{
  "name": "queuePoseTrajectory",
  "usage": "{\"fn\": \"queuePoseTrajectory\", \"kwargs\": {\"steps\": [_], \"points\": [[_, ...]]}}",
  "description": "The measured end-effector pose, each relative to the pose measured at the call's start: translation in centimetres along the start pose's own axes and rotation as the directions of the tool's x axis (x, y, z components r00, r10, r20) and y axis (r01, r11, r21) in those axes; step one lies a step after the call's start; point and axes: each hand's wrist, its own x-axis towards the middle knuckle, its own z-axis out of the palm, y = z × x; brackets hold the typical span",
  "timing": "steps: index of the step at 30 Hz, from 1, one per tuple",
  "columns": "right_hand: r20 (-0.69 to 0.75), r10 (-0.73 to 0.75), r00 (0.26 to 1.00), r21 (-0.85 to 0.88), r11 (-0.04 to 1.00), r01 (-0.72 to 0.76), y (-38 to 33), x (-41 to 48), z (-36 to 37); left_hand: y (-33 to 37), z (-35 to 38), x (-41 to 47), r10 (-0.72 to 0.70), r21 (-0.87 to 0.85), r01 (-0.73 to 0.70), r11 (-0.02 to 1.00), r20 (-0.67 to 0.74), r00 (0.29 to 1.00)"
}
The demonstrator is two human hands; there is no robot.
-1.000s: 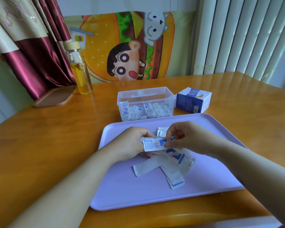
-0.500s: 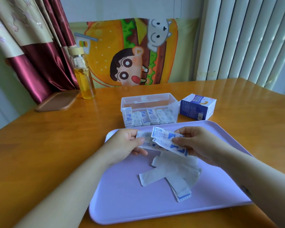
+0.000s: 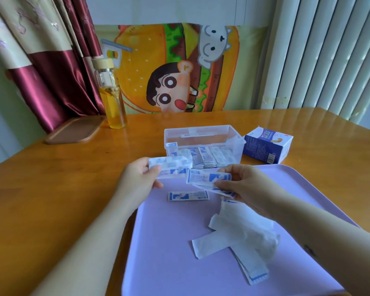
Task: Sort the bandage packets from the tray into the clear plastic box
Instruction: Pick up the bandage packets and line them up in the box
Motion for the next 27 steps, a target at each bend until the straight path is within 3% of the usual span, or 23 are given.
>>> {"fn": "queuePoseTrajectory", "kwargs": {"steps": [3,8,13,17,21,24,27], "points": [[0.011,-0.135,0.991,-0.406,0.905,0.128,-0.3,1.1,1.6,-0.7,-0.9,0.3,0.006,0.062,0.003,0.998,-0.136,0.991],[0.056,-0.197,0.979,-0.592,0.783,0.192,-0.8,2.8,3.5,-1.1,-1.1,0.6,0.048,0.150,-0.024,0.988,-0.157,0.986],[0.052,-0.228,0.972,-0.562,0.798,0.217,-0.8,2.5,3.1,-1.2,-1.0,0.9,0.075,0.159,-0.048,0.986,-0.172,0.982],[0.042,-0.263,0.964,-0.695,0.685,0.217,-0.5,2.1,2.9,-1.2,-0.7,0.7,0.092,0.114,-0.074,0.991,-0.155,0.984],[0.046,-0.178,0.983,-0.406,0.895,0.181,-2.0,2.3,2.9,-0.6,0.1,0.0,0.097,-0.052,-0.098,0.994,-0.026,0.995],[0.074,-0.176,0.982,-0.396,0.898,0.191,-1.8,2.2,3.3,-0.3,0.8,-0.6,0.092,-0.165,-0.081,0.983,0.059,0.994],[0.035,-0.160,0.986,-0.415,0.896,0.160,-1.4,2.1,3.0,-0.4,0.5,-0.6,0.092,-0.153,-0.092,0.984,-0.010,0.996]]}}
